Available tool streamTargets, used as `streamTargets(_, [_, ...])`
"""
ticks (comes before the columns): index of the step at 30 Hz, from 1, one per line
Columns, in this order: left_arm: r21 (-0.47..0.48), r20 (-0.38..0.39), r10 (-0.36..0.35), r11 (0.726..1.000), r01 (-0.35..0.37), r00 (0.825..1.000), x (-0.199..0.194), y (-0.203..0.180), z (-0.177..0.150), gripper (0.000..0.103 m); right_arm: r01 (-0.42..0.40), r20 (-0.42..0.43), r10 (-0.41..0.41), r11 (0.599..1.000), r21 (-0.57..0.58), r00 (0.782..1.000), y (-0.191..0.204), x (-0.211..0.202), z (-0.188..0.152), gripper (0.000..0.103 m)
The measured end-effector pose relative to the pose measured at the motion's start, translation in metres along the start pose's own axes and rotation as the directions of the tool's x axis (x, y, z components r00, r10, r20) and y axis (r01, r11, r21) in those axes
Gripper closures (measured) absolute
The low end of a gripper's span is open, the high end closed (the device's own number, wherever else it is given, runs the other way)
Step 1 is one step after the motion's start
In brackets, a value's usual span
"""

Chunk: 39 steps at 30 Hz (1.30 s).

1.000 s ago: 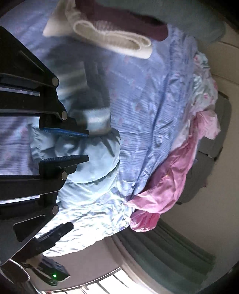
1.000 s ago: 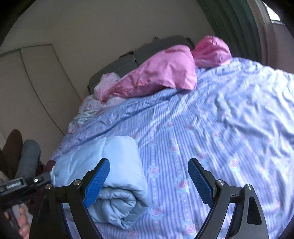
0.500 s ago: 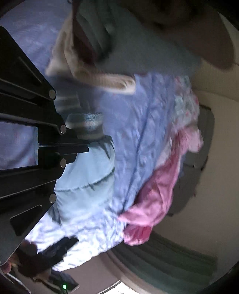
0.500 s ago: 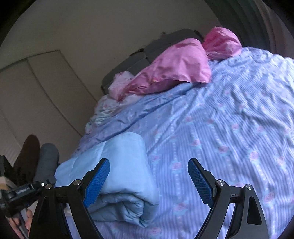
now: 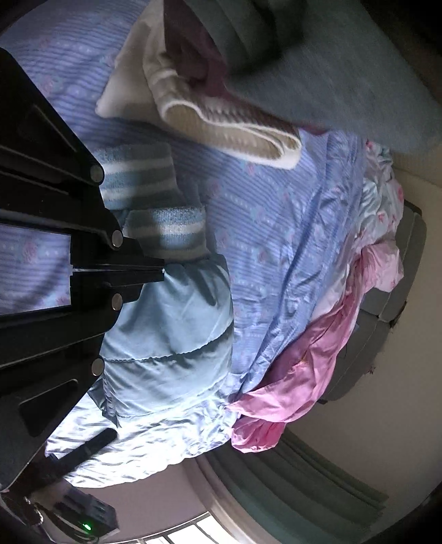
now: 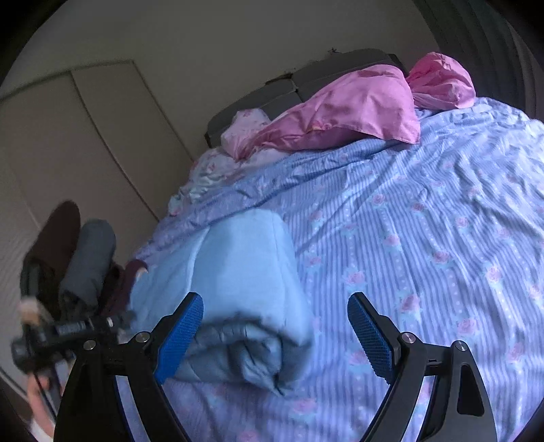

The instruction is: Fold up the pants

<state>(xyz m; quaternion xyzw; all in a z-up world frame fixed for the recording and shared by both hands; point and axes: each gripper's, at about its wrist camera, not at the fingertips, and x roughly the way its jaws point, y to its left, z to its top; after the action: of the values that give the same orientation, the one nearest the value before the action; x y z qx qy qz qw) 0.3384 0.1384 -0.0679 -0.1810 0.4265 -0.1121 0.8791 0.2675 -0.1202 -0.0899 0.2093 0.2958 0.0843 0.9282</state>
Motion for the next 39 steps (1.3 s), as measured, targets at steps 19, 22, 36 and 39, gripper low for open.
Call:
streamTargets(19, [0.001,0.135,0.073,0.997,-0.073,0.988,-0.063,0.008,-0.018,0.027,-0.024,0.009,0.024,0.999,0.026,1.000,-0.007,0.018,0.023,0.015])
streamTargets(22, [-0.011,0.081,0.013,1.000,-0.012,0.997,-0.060,0.015,-0.034,0.026,-0.018,0.002,0.018,0.999,-0.035,1.000,0.006,0.028,0.024,0.015])
streamTargets(36, [-0.415,-0.035,-0.275,0.879,0.236,0.961,0.018,0.054,-0.051,0.015,-0.033,-0.075,0.037,0.998,0.049,0.997,-0.008,0.050,0.006,0.015])
streamTargets(39, [-0.447,-0.023,-0.278,0.862,0.238,0.960,0.024,0.057,-0.049,0.014,-0.038,-0.098,0.045,0.997,0.065,0.994,-0.011,0.057,0.002,0.013])
